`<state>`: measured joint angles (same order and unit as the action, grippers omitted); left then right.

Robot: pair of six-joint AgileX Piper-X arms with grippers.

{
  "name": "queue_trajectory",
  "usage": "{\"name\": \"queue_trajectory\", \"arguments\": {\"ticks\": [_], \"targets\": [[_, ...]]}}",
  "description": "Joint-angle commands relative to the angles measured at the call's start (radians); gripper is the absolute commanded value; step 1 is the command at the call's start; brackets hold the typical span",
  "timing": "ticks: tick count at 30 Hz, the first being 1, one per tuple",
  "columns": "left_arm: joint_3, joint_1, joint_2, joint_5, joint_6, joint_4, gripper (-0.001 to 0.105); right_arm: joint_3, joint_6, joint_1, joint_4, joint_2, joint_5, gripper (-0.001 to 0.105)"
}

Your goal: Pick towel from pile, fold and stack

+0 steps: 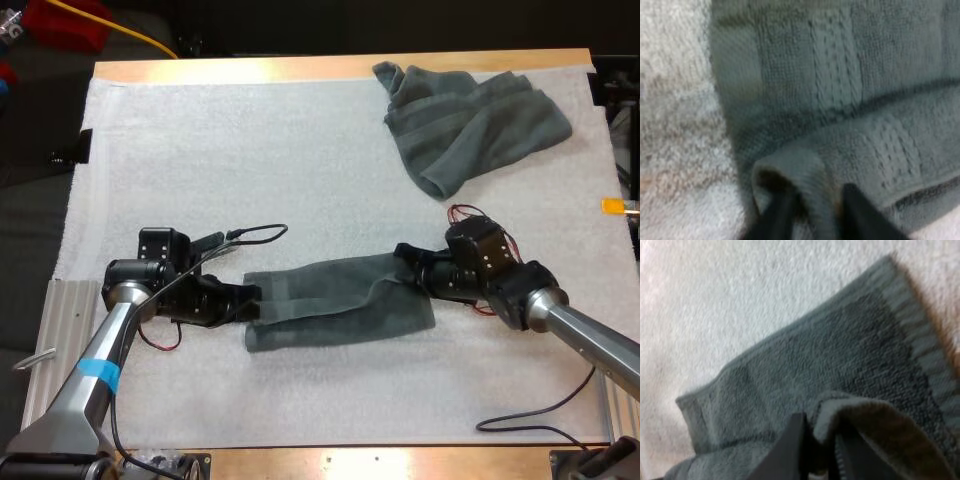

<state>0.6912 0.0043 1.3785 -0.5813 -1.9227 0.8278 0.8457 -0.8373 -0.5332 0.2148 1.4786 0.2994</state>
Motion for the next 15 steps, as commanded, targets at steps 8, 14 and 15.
{"name": "queue_trajectory", "arguments": {"ticks": [8,14,15], "targets": [[0.006,-0.001,-0.001,0.000,-0.010,-0.039,0.069,0.007,-0.003,0.007,-0.130,0.001,-0.010,0.064],[0.028,-0.001,-0.001,0.000,0.000,-0.051,0.069,0.007,-0.003,0.007,-0.253,0.001,-0.004,0.069],[0.039,-0.001,-0.001,0.000,0.006,-0.044,0.069,0.007,-0.005,0.007,-0.261,0.001,-0.004,0.069]]}}
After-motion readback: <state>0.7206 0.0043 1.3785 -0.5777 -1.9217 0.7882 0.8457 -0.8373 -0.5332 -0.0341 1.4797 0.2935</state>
